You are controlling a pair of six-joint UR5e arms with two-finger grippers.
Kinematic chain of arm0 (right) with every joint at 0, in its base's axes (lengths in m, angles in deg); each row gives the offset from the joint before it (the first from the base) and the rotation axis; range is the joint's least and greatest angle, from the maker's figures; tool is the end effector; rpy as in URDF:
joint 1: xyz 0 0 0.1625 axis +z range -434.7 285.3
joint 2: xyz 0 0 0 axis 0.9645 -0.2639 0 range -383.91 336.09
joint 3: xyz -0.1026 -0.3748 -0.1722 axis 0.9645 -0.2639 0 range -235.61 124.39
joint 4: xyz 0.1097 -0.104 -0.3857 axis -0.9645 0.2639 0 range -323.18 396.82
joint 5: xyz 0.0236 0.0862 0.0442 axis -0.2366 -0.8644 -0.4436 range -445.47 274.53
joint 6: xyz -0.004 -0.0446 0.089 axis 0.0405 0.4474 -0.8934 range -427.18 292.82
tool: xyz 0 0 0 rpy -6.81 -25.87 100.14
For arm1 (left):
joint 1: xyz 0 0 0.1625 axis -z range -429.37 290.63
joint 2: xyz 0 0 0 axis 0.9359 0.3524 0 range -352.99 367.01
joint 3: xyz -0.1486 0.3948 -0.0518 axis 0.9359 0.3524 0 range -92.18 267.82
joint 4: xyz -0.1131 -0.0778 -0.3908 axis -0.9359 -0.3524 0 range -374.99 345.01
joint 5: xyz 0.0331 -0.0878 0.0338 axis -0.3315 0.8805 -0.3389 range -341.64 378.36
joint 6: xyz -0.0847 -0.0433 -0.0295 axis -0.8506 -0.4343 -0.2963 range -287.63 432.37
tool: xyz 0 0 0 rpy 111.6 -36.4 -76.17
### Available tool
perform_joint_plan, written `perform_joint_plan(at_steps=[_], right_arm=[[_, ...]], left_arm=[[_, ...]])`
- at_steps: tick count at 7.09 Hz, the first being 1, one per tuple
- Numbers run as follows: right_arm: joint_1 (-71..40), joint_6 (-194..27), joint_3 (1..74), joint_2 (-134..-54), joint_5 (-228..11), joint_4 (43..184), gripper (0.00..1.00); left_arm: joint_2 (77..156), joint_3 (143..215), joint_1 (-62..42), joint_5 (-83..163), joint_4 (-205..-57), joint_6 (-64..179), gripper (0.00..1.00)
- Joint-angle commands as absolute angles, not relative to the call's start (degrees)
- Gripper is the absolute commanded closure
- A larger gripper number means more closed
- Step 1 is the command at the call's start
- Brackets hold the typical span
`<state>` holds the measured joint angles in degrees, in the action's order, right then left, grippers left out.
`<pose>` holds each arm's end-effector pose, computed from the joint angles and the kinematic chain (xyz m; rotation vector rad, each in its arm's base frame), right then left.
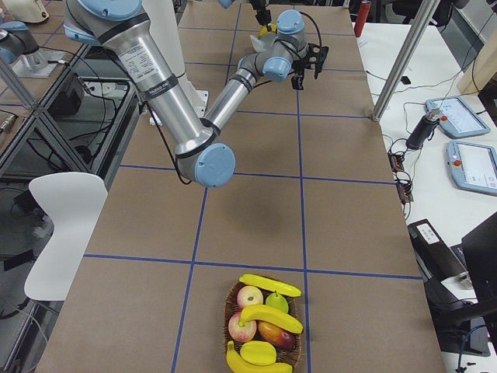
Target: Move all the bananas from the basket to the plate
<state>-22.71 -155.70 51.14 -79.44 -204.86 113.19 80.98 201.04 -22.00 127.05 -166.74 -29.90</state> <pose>-0.3075 -0.5303 0.1539 0.0903 -1.2017 0.4841 0.1935 -0.3597 0.4626 0.0890 1.2514 -0.7093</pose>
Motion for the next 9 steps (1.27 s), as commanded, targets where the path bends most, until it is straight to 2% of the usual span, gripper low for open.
perform_joint_plan(at_steps=[1, 4, 5, 7, 9], right_arm=[[-22.8, -155.7, 51.0, -79.5, -204.7, 113.2, 0.00], [-24.2, -155.7, 51.0, -79.5, -202.9, 113.2, 0.00], [-24.7, -155.9, 51.3, -79.5, -201.9, 113.2, 0.00], [-24.8, -155.8, 51.2, -79.7, -201.9, 113.2, 0.00], [-24.8, -155.7, 51.0, -80.2, -201.9, 113.1, 0.00]], left_arm=[[81.5, 199.5, -22.1, 127.1, -168.1, -31.4, 1.00], [80.8, 199.6, -21.9, 126.9, -165.0, -18.0, 1.00], [81.4, 201.6, -21.3, 127.0, -158.7, -11.5, 1.00], [84.8, 211.1, -21.1, 126.9, -136.0, -0.8, 1.00], [85.6, 213.1, -21.1, 123.7, -125.2, 12.8, 1.00]])
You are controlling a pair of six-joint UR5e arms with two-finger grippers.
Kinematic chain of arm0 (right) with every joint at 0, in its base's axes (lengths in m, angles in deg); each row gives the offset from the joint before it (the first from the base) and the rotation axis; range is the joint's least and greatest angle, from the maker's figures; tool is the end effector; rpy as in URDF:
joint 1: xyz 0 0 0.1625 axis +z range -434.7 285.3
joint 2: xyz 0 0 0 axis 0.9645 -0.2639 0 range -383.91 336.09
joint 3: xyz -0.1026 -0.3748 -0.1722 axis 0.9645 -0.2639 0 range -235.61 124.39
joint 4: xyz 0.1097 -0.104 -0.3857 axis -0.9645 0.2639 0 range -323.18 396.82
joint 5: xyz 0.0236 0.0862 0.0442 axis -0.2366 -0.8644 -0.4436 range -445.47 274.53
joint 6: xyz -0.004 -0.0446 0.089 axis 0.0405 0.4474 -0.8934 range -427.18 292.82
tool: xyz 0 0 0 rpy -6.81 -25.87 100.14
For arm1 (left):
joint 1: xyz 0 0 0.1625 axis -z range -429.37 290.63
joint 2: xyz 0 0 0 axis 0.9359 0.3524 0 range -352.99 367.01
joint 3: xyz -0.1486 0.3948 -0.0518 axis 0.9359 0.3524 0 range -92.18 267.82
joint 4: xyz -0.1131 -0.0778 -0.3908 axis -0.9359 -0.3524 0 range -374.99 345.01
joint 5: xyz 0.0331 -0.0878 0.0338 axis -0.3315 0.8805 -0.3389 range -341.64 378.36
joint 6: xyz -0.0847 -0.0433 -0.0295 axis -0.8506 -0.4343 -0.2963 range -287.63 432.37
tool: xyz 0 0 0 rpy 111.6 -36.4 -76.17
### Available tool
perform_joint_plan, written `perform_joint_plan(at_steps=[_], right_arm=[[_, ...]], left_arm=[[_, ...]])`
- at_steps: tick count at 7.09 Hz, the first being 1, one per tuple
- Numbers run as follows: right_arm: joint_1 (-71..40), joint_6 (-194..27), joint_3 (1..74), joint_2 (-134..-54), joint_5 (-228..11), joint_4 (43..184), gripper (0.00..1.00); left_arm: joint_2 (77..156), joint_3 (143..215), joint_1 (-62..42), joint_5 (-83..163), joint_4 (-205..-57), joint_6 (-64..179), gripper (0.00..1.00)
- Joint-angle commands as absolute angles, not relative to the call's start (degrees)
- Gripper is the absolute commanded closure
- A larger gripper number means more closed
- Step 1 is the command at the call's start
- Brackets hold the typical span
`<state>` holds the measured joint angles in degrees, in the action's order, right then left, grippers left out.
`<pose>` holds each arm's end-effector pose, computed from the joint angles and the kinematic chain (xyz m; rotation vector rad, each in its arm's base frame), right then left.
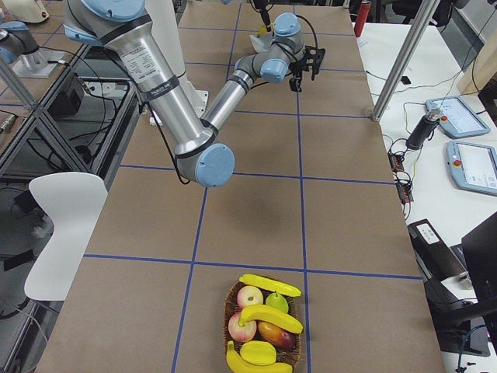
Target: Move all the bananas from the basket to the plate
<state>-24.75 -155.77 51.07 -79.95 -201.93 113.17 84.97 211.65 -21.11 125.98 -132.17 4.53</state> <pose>-0.3244 -0.5239 0.1607 0.1067 -1.1807 0.4884 0.1979 -0.3765 0.4195 0.2539 0.8620 -0.2932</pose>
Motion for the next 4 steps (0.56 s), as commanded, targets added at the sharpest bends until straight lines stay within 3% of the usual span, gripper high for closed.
perform_joint_plan(at_steps=[1, 4], right_arm=[[-24.8, -155.7, 51.0, -80.2, -201.9, 113.1, 0.00], [-24.9, -155.8, 51.1, -80.4, -202.0, 113.0, 0.00]], left_arm=[[85.6, 213.1, -21.4, 120.1, -122.2, 17.4, 1.00], [89.0, 213.4, -28.1, 103.7, -110.4, 26.6, 1.00]])
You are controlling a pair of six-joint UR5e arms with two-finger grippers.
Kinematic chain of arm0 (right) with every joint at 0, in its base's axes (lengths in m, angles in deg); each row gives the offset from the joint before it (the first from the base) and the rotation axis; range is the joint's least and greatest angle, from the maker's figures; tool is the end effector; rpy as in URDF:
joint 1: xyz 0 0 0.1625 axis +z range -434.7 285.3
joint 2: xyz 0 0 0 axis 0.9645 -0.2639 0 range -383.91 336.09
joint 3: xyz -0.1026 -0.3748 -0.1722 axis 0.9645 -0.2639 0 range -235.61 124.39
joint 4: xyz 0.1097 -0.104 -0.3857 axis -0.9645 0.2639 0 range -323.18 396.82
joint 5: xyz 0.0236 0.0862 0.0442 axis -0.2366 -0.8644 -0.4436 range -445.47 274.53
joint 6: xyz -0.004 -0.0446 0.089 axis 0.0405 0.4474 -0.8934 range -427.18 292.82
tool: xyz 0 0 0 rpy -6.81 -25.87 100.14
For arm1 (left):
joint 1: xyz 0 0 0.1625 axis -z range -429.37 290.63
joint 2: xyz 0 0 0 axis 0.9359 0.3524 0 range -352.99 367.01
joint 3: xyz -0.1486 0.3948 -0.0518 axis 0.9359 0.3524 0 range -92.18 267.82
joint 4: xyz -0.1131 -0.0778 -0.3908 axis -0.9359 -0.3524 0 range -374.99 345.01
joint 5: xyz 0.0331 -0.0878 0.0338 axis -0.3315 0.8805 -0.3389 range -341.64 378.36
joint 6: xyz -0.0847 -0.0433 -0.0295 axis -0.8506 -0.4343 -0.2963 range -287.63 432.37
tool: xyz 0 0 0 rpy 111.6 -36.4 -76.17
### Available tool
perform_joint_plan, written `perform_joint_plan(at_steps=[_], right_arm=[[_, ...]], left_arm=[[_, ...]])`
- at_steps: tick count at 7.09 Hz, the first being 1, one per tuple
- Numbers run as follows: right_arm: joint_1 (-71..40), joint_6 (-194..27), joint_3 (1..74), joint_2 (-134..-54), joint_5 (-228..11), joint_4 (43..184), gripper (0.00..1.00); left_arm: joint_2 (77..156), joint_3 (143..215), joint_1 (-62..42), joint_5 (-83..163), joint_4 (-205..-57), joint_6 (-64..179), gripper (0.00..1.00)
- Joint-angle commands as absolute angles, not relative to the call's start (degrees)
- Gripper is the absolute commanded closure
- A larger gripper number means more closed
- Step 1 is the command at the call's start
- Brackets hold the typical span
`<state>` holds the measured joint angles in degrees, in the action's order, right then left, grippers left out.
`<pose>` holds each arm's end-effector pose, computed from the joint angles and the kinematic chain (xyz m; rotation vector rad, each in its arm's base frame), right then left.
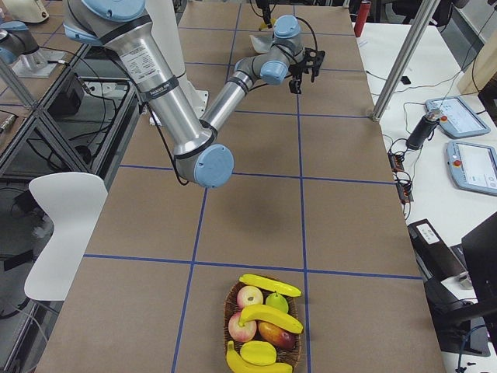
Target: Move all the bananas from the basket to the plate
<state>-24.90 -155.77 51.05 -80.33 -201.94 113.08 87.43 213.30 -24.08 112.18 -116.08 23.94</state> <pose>-0.3258 -0.5231 0.1647 0.1022 -1.1763 0.4881 0.2067 -0.3886 0.4295 0.3971 0.5132 -0.0411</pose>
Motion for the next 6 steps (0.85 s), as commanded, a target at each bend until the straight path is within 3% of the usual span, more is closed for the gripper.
perform_joint_plan(at_steps=[1, 2, 6], right_arm=[[-24.9, -155.8, 51.4, -80.8, -202.0, 113.0, 0.00], [-24.9, -155.8, 51.3, -80.9, -202.0, 112.9, 0.00], [-24.9, -155.7, 51.3, -81.6, -202.0, 112.4, 0.00]], left_arm=[[89.4, 213.3, -31.4, 99.0, -108.2, 26.7, 1.00], [89.6, 213.1, -35.7, 93.6, -104.2, 28.0, 1.00], [92.0, 211.5, -37.1, 89.3, -97.0, 37.9, 1.00]])
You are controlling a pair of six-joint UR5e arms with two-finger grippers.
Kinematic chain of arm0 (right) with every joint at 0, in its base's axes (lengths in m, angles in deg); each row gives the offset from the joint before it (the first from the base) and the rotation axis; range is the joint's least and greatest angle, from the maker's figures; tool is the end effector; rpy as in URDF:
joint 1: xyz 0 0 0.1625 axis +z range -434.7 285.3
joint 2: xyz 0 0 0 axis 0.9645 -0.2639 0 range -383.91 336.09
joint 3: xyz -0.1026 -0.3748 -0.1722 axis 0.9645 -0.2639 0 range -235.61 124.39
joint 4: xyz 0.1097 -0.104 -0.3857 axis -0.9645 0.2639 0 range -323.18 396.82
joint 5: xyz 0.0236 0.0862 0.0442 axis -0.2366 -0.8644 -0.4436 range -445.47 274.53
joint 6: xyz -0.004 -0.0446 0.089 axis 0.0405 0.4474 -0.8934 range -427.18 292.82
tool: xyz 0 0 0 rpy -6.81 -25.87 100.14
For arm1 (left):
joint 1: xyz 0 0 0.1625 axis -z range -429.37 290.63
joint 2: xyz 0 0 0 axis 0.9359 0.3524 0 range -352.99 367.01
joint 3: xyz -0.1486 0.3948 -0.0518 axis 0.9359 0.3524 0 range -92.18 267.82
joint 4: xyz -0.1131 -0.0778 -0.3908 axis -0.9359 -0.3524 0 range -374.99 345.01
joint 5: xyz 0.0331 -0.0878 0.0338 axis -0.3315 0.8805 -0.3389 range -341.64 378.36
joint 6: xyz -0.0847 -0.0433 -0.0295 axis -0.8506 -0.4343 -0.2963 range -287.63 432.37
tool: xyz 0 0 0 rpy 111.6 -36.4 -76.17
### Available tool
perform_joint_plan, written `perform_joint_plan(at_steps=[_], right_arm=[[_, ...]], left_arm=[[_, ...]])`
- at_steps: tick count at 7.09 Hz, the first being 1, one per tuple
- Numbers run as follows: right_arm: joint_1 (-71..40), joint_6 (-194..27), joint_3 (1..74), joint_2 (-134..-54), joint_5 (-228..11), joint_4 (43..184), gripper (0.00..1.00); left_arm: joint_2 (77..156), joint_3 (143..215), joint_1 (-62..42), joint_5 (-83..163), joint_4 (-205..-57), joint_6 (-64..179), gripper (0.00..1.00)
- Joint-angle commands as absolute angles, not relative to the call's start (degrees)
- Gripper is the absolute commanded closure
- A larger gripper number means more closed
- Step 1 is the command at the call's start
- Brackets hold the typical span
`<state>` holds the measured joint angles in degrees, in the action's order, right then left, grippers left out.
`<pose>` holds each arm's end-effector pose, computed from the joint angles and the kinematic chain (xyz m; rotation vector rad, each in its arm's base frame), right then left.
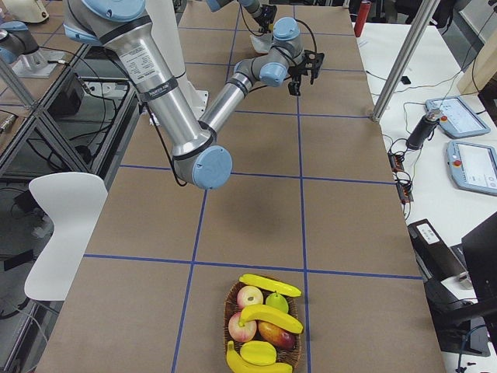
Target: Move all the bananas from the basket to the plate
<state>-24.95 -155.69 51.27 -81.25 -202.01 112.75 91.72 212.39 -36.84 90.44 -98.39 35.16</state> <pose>-0.3252 -0.5213 0.1723 0.0982 -1.1711 0.4878 0.2758 -0.3702 0.4428 0.4947 0.0801 0.2843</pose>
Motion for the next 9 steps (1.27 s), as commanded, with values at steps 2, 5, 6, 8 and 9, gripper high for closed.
perform_joint_plan(at_steps=[2, 5, 6, 8, 9], right_arm=[[-24.9, -155.7, 51.2, -82.0, -202.0, 111.6, 0.00], [-24.9, -155.5, 51.0, -82.0, -202.0, 111.6, 0.00], [-24.9, -155.3, 51.0, -82.2, -202.0, 111.5, 0.00], [-24.9, -155.3, 51.0, -82.2, -202.0, 111.4, 0.00], [-24.9, -155.3, 51.1, -82.3, -202.0, 111.4, 0.00]], left_arm=[[92.1, 210.5, -37.8, 86.7, -96.8, 38.4, 1.00], [91.8, 209.7, -38.9, 84.8, -96.7, 38.4, 1.00], [91.7, 209.1, -39.1, 84.8, -96.7, 38.4, 1.00], [91.6, 207.8, -40.6, 84.4, -96.0, 38.4, 0.64], [91.6, 207.8, -41.4, 84.3, -96.0, 38.3, 0.01]])
